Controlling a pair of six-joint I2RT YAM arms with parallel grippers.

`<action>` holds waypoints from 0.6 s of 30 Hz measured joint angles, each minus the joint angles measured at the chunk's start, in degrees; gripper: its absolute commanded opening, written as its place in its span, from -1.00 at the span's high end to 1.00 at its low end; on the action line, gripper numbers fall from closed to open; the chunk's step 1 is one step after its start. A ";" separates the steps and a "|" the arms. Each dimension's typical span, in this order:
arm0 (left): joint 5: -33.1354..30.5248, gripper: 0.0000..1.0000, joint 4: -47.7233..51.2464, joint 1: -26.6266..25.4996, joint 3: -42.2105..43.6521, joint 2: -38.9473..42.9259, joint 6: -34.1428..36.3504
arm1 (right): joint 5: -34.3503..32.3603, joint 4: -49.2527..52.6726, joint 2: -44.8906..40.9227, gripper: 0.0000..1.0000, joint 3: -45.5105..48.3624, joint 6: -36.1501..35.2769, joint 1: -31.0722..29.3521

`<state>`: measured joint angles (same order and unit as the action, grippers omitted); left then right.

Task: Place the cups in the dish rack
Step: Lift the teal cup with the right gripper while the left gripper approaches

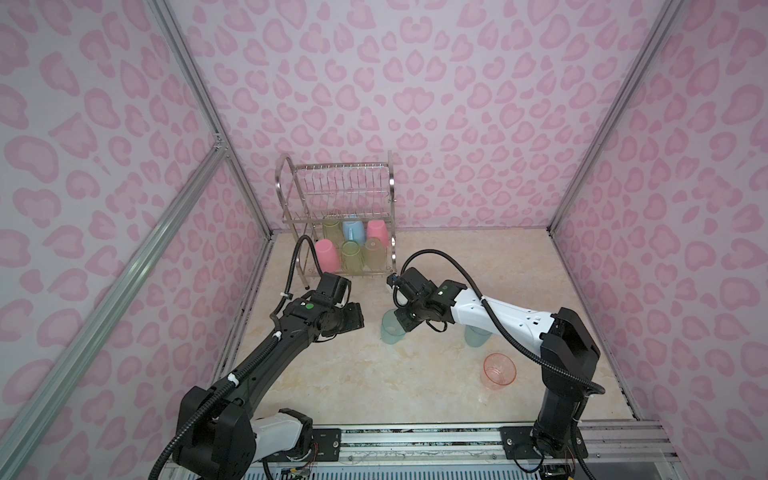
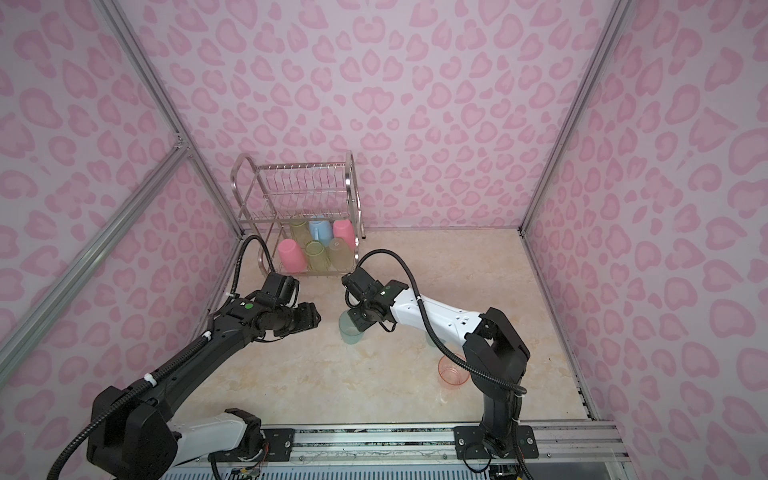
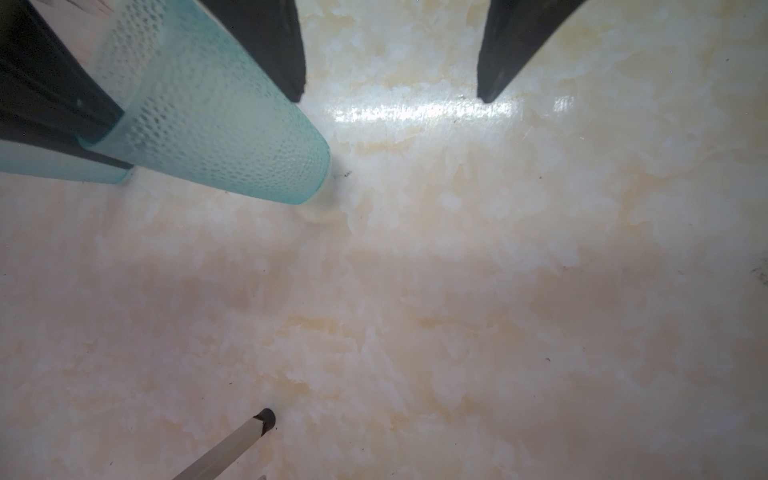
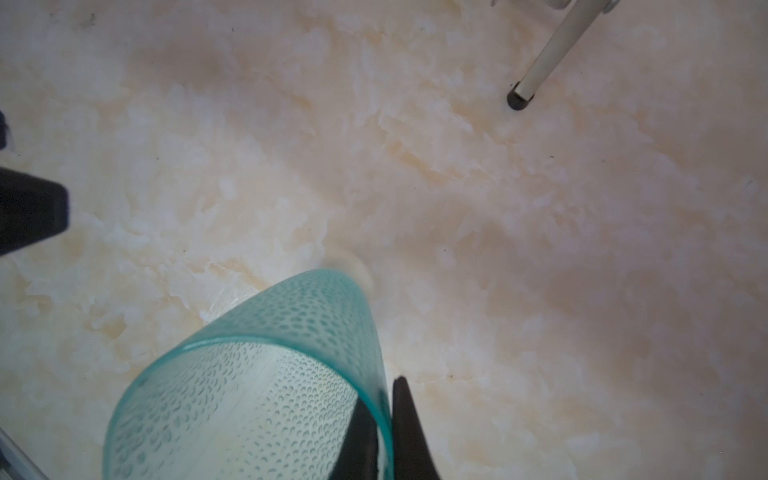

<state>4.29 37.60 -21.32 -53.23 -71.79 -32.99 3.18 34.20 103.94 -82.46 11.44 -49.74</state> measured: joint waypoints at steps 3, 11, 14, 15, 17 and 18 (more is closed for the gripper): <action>2.47 -0.42 -0.37 1.38 0.31 0.42 -0.55 | 1.49 -2.05 -2.97 1.00 1.92 0.55 1.66; 15.41 -0.74 -7.45 5.27 1.90 5.11 -6.12 | 9.46 -15.04 -15.32 1.00 12.98 4.87 8.70; 21.11 -0.79 -13.57 6.25 4.11 7.34 -10.64 | 12.31 -22.25 -18.78 1.00 16.92 8.81 10.99; 23.30 -0.80 -16.52 6.67 5.14 8.20 -12.74 | 13.18 -24.63 -19.43 1.00 17.51 10.32 11.52; 26.43 -0.79 -22.01 7.15 6.43 9.16 -17.22 | 14.75 -29.81 -20.31 1.00 18.12 13.46 12.20; 27.87 -0.80 -25.38 7.41 6.91 9.42 -19.76 | 15.37 -32.44 -20.63 1.00 18.32 15.06 12.44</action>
<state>32.16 12.23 -13.91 -46.33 -62.37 -52.75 18.55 1.76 83.31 -64.14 26.50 -37.30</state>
